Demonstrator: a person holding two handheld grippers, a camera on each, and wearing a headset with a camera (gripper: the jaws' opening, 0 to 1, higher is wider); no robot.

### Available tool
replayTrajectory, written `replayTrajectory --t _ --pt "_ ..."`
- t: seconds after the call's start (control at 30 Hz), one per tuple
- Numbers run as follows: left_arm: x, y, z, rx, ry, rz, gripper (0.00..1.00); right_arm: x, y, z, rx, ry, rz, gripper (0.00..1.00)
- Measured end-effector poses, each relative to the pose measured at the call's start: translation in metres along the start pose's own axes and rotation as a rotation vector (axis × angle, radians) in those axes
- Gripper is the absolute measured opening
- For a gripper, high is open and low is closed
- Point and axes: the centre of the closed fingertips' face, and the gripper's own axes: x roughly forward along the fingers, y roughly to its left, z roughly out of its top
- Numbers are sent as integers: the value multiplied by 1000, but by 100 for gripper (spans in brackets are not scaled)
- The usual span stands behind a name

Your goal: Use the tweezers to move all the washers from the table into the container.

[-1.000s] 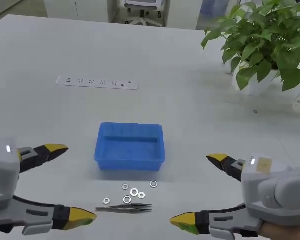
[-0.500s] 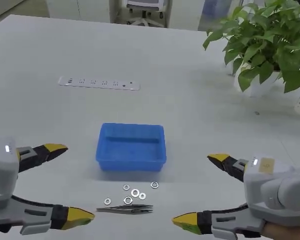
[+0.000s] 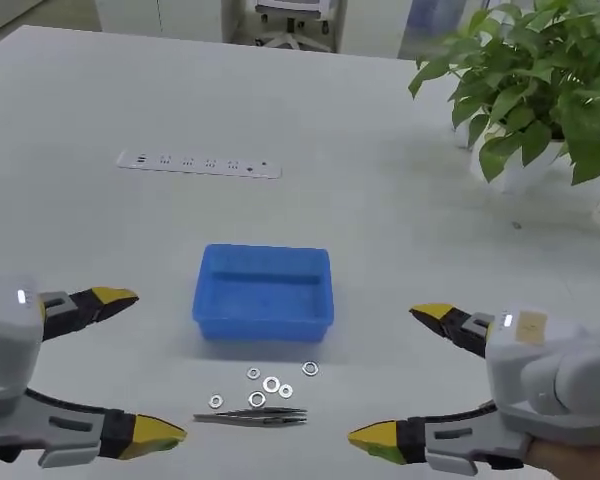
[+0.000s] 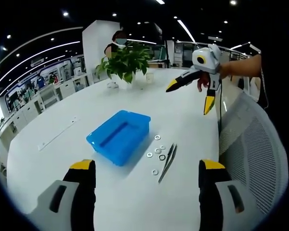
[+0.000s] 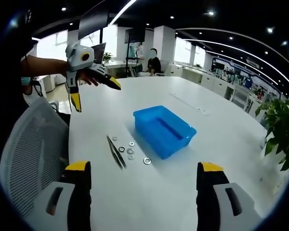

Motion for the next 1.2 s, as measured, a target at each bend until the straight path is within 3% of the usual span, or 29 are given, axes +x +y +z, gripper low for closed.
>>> replayTrajectory --t 0.23,0.47,0.8,1.2 --pt "5 -3 -4 13 17 -24 89 6 4 -1 -34 17 35 87" --pt "14 -12 -11 26 36 -70 81 18 17 -9 -128 79 126 80" --pt "25 -24 -27 66 92 -138 64 33 27 -17 -198 126 206 64" --pt "39 -29 -46 118 173 -180 45 53 36 -27 -263 175 277 41"
